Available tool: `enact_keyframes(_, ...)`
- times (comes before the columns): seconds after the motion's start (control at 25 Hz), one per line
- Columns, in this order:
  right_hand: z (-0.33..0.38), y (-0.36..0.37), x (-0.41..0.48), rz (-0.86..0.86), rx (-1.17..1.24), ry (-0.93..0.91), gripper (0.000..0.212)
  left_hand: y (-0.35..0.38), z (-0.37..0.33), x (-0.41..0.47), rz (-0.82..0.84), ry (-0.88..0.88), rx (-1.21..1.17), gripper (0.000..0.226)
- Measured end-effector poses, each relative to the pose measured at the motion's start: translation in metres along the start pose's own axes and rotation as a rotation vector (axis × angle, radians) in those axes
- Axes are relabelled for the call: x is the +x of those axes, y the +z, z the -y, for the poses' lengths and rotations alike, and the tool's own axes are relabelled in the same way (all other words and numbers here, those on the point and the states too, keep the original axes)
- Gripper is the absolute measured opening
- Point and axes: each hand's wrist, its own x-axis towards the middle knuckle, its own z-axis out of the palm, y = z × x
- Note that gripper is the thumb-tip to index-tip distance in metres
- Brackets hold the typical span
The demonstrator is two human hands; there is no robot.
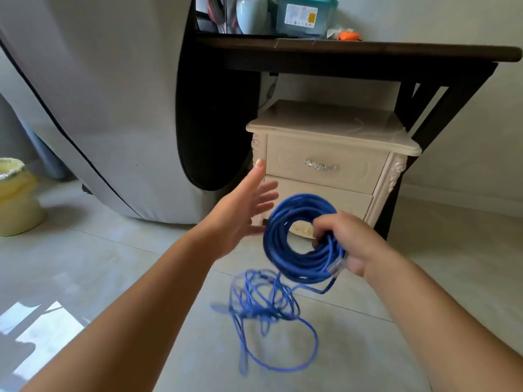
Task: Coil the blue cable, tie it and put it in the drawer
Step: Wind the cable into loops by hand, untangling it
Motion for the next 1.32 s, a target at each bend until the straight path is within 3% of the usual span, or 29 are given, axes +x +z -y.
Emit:
enact_keyframes(0.08, -0.005, 0.011, 0.000, 0.029, -0.205, -0.104, 0.020, 0.002, 0.001, -0.004, 0.115, 0.060, 0.258, 0.082)
enact_keyframes(0.2, -0.004, 0.016, 0.000, 0.070, -0.360, -0.169, 0.031, 0.008, 0.013, -0.005, 0.118, 0.104, 0.636, 0.092)
enact_keyframes(0.28, -0.002, 0.015, -0.002, 0.075, -0.375, -0.212, 0.030, 0.010, 0.017, -0.002, 0.027, 0.139, 0.591, 0.077)
enact_keyframes(0.36, 0.000, 0.012, -0.004, 0.082, -0.359, -0.259, 0.033, 0.014, 0.021, 0.000, -0.080, 0.186, 0.560, 0.046)
enact_keyframes(0.48, 0.003, 0.000, -0.004, 0.176, -0.205, -0.236, 0.062, 0.019, 0.020, -0.001, -0.178, 0.231, 0.485, 0.023)
enact_keyframes(0.72, -0.002, -0.015, -0.006, 0.494, -0.031, -0.125, 0.111, 0.001, 0.016, 0.000, -0.455, 0.148, 0.088, 0.010)
enact_keyframes(0.8, -0.005, -0.013, -0.007, 0.521, -0.008, -0.166, 0.129, 0.001, 0.015, 0.001, -0.519, 0.112, -0.031, 0.008)
enact_keyframes(0.92, -0.015, 0.007, -0.008, 0.443, -0.198, -0.221, 0.145, 0.003, 0.015, 0.002, -0.575, 0.089, -0.196, 0.012)
enact_keyframes(1.04, -0.023, 0.029, -0.003, 0.272, -0.161, -0.242, 0.125, 0.006, 0.014, -0.001, -0.542, 0.081, -0.225, 0.022)
enact_keyframes(1.2, -0.015, 0.032, 0.002, 0.170, 0.053, -0.267, 0.048, 0.015, 0.008, -0.014, -0.347, 0.072, -0.292, 0.014)
enact_keyframes(1.32, -0.011, 0.031, 0.002, 0.158, 0.185, -0.314, 0.031, 0.015, 0.008, -0.019, -0.213, 0.051, -0.394, 0.021)
